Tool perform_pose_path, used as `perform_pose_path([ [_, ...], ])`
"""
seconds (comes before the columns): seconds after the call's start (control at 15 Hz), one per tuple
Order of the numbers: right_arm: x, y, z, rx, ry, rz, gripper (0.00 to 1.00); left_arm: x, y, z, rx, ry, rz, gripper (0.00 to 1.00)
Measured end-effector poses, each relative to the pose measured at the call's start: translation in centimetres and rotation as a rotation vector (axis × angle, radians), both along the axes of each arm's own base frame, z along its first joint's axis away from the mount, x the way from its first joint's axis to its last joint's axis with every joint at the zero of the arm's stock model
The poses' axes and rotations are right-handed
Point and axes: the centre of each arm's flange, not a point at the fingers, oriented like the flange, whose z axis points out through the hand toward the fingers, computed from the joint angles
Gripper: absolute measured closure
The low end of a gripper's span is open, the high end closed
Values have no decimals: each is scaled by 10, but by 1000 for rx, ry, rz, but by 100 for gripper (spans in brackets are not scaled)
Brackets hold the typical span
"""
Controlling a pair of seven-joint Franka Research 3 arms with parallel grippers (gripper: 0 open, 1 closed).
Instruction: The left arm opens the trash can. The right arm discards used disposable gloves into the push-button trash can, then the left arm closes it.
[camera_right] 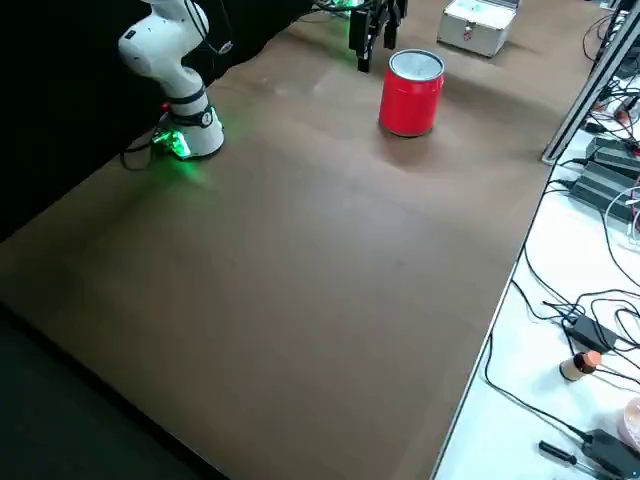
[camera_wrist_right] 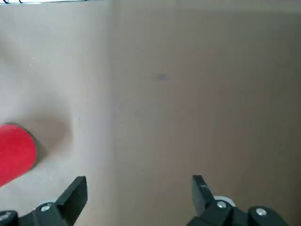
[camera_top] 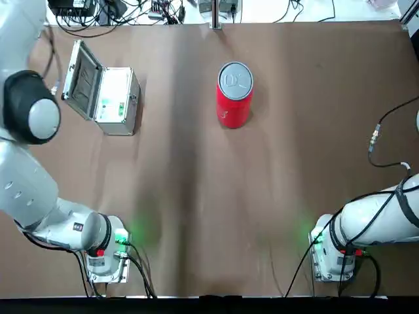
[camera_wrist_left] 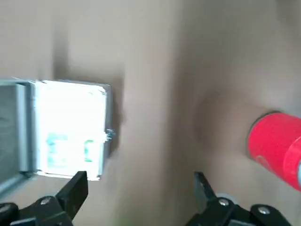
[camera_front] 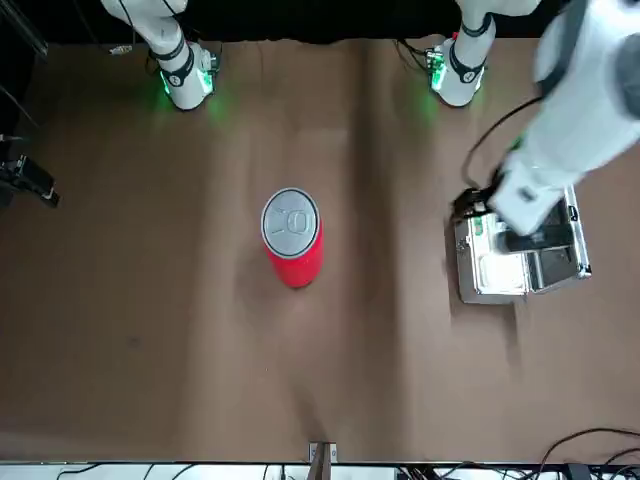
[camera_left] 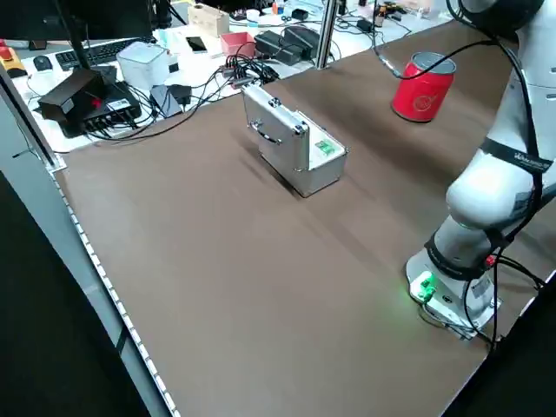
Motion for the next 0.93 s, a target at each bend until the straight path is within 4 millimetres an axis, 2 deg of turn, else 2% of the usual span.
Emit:
perform_pose_path([
  [0.13, 0, 0, 0, 2, 0, 1, 2, -5, 44, 26, -3, -42, -31, 1],
  [0.33, 0, 1, 0, 3, -1, 1, 2, -15, 72, 44, 0, -88, -69, 1],
  [0.53, 0, 1, 0, 3, -1, 1, 2, -22, 76, 44, 3, -106, -73, 0],
  [0.93, 0, 1, 0, 3, -1, 1, 2, -22, 74, 36, 3, -97, -76, 0],
])
